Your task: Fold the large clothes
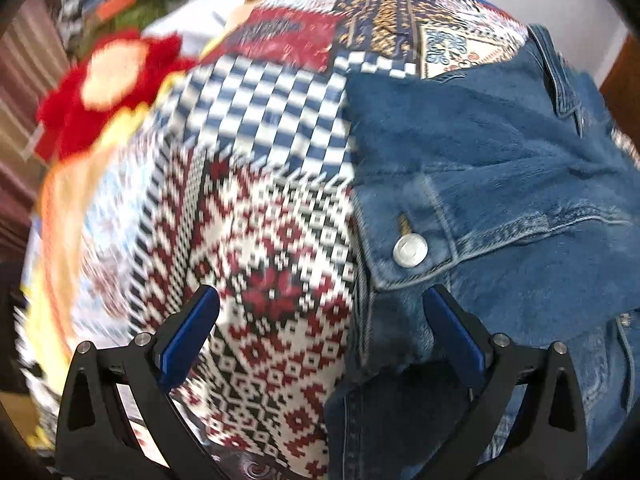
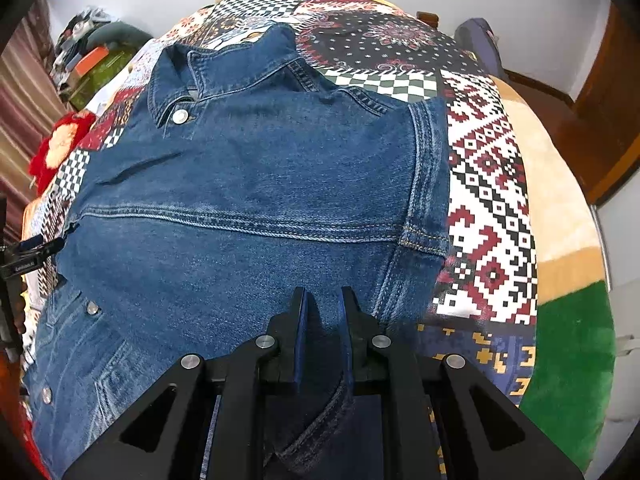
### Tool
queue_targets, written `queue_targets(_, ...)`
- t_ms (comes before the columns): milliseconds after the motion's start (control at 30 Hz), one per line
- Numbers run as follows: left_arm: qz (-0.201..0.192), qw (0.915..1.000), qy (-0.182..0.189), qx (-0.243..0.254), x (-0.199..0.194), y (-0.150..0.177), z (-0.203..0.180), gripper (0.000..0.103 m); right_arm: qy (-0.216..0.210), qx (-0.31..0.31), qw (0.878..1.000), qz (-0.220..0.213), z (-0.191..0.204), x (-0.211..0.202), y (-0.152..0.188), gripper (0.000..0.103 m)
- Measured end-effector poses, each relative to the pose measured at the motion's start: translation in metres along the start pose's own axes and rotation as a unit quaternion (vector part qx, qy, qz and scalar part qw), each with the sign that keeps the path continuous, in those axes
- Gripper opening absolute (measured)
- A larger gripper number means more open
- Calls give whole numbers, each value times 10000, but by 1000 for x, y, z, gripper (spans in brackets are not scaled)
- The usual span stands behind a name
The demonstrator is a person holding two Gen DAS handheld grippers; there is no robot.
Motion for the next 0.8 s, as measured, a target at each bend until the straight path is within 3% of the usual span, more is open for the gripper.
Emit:
queue_targets(67, 40, 9998, -5, -191, 0, 4, 10, 103, 149, -161, 9998, 21, 0, -2, 1, 11)
queue_targets(267, 9, 9999, -131, -73, 0, 9, 17, 103, 597, -581, 9965, 113, -2, -9, 8, 11)
queue_targets(400, -163, 9994, -280, 82, -22, 12, 19, 103, 852, -777, 9931, 205, -4, -12, 16, 11)
queue_targets(500, -340, 9987, -295, 225, -42, 13, 16, 103, 1348, -911, 9856, 454, -17, -11, 27, 12)
queue_targets(667, -648, 9970, -161, 398, -73, 3, 0, 103, 1065, -319, 9917, 646, -39, -18, 39, 12)
queue_targets(800, -827, 9954, 178, 454, -84, -14, -32, 103, 811, 8, 9966, 169, -43, -41, 14, 12)
Point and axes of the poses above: each gripper's, at about its wrist camera, not at the fingertips, and x roughly the way its jaws point, z to its left, y to its underside, the point moved 10 cm from there along x, roughly the way its jaws point, and after that the axes turned 8 degrees about -x, right-handed, at the moved point
